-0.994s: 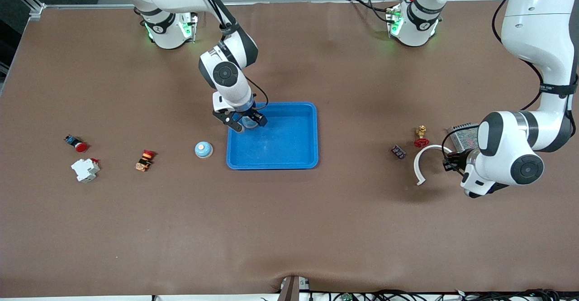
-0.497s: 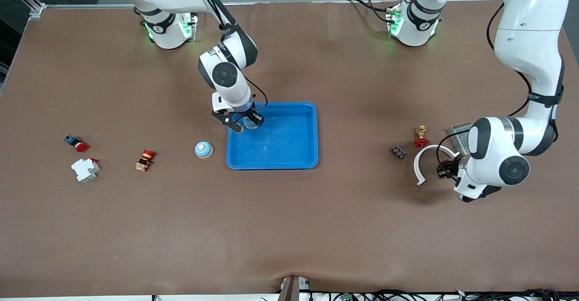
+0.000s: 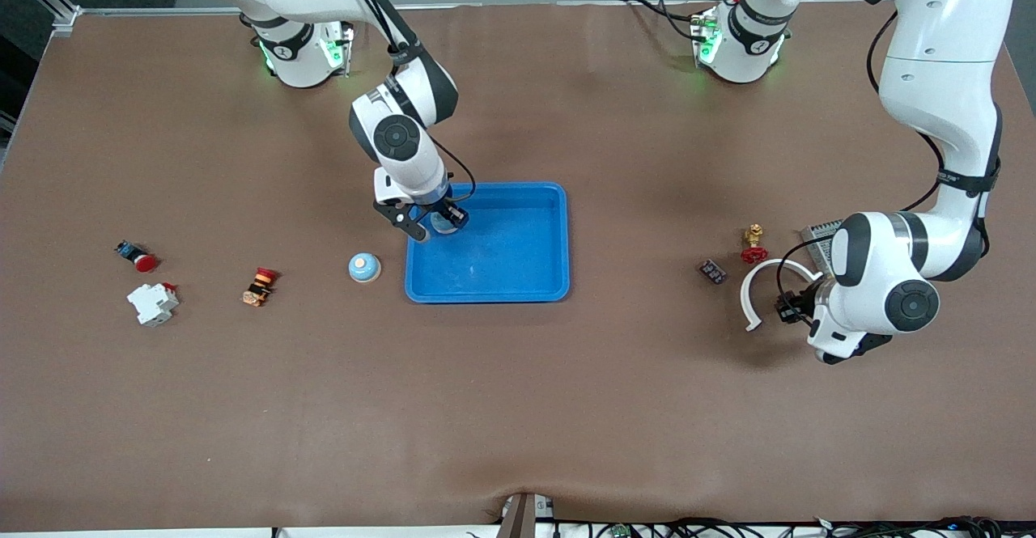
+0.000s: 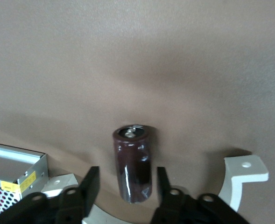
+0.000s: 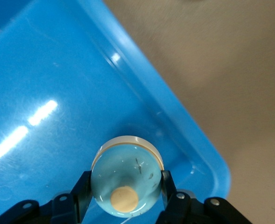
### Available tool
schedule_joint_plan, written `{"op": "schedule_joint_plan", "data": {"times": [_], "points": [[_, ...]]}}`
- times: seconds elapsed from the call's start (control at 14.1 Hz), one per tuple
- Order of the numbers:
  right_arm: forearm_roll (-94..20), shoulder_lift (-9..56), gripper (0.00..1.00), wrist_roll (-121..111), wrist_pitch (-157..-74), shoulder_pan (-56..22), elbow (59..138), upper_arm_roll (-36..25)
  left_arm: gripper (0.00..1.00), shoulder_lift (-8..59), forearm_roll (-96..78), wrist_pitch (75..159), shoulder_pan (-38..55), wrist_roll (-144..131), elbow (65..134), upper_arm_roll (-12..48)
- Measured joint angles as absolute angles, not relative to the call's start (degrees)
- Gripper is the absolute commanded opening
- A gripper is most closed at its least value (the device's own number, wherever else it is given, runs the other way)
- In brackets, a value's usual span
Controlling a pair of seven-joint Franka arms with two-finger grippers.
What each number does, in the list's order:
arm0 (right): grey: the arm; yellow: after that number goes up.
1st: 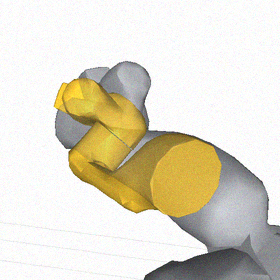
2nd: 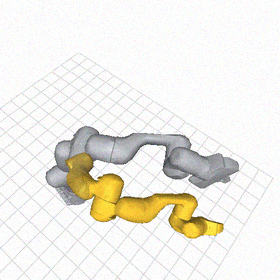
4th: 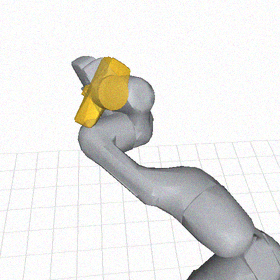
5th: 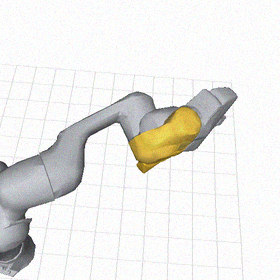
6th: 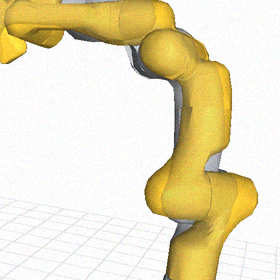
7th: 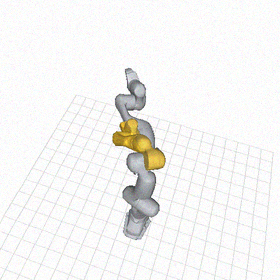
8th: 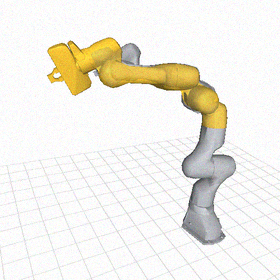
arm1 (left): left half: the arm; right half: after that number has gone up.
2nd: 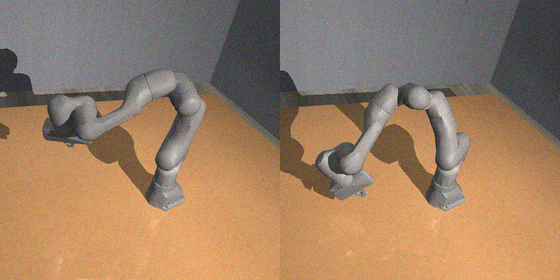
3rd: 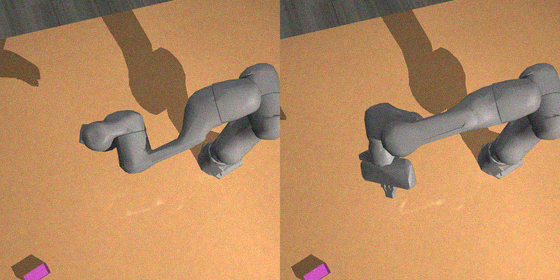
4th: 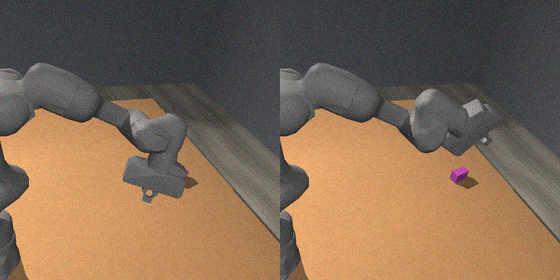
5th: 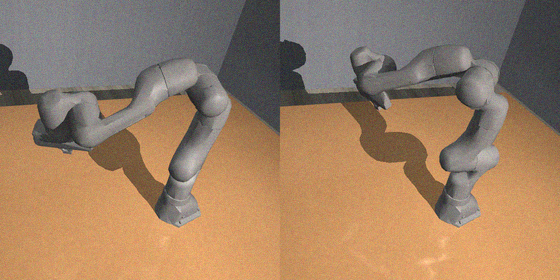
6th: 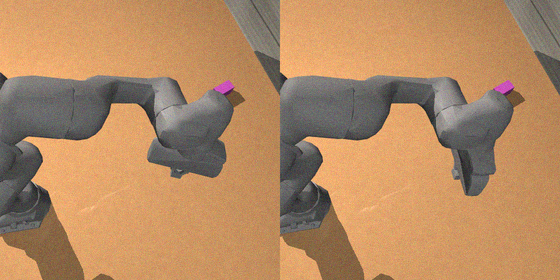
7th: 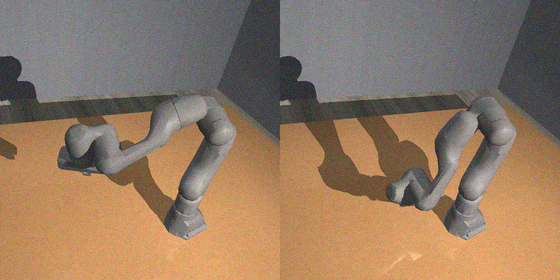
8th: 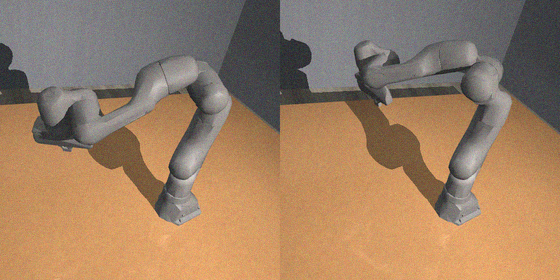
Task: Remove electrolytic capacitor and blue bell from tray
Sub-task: 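Carry the capacitor to the white cable and release it with the left gripper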
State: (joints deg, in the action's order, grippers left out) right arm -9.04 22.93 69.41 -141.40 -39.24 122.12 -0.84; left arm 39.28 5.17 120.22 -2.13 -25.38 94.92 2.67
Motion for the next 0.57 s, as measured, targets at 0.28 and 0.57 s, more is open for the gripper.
{"op": "schedule_joint_plan", "data": {"times": [0.28,0.57], "points": [[-9.0,18.2,0.00,63.2,-131.2,-34.8,120.3,-1.0,1.00,39.0,5.2,120.3,-1.7,-25.7,92.6,2.7],[-9.0,14.7,0.00,56.1,-127.2,-31.3,120.9,-1.2,1.00,36.4,5.2,119.6,-1.5,-25.7,90.4,3.0]]}}
